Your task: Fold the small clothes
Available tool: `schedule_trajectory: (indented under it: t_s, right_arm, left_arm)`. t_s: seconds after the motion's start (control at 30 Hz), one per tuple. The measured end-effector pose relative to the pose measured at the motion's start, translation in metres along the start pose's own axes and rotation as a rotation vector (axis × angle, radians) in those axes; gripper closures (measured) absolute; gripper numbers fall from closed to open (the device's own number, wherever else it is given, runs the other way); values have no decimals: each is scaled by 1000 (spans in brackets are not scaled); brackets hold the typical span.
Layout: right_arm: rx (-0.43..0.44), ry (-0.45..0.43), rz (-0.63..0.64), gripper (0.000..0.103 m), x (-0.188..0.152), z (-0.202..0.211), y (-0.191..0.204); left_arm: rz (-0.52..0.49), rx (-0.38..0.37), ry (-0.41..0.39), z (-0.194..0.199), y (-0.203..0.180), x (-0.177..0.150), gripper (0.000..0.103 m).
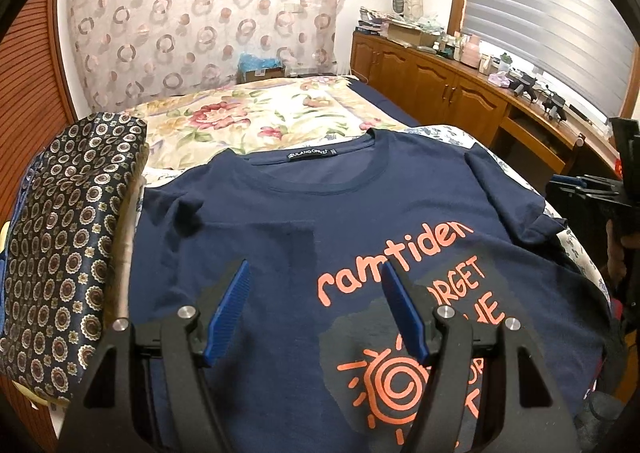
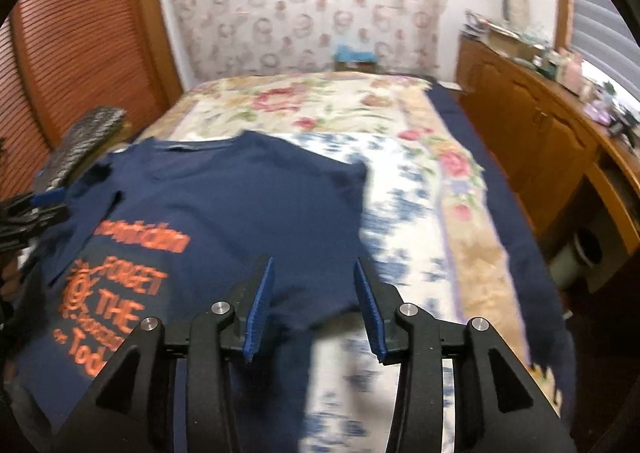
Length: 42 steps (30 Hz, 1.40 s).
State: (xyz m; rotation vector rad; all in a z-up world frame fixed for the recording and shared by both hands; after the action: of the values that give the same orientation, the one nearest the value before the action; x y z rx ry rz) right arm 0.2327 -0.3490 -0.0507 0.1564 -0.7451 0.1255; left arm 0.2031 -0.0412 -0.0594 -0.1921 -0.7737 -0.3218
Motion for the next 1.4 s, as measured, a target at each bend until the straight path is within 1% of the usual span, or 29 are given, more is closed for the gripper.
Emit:
schedule_trajectory:
  t_s: [0.07, 0.13, 0.37, 0.6, 0.67, 0.8, 0.87, 0.93, 1.0, 1.13, 1.4]
  right_arm:
    - [-36, 19, -21, 62, -4, -6, -17]
    - [-42, 36, -47, 62, -6, -13, -26]
    - [7, 86, -103, 62, -20, -33, -38]
    - [40, 90, -118, 62, -20, -37, -35]
    - [42, 89, -116, 68, -20, -37, -34]
    - [79, 86, -91, 96, -19, -36, -28]
    - [102, 68, -68, 101, -16, -30, -21]
    - [103, 53, -41, 102, -11, -26, -13]
    - [123, 28, -17, 102, -2, -19, -3]
    - [203, -17, 35, 103, 21, -11, 25]
    - [343, -28, 113, 103, 59, -24, 90]
  left_arm:
    - [1, -3, 4, -1, -3, 0, 36]
    - [0, -4, 8, -3, -5, -1, 36]
    - [-2, 1, 18, -6, -7, -3, 36]
    - [1, 9, 20, -8, -6, -5, 36]
    - [3, 8, 20, -9, -5, -6, 36]
    - [5, 8, 23, -11, -3, -9, 36]
    - [5, 10, 24, -10, -2, -10, 36]
    - [9, 12, 23, -10, 0, -10, 36]
    - [16, 14, 19, -8, 1, -10, 36]
    - [29, 18, 14, -5, 3, -12, 36]
    - [44, 38, -1, 9, 7, -15, 36]
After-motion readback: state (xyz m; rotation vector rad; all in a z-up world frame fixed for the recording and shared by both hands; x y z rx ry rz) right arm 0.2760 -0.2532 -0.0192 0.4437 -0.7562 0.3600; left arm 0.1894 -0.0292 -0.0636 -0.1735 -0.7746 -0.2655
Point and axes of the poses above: each gripper's, at about its wrist camera, not at the fingertips, and z roughly against the way its jaws point, y to its left, x to its top, the point moved 3 cm from there along -z, roughly the way its jaws point, and after that the axes turned 3 degrees about -z, right-handed, at the moved point
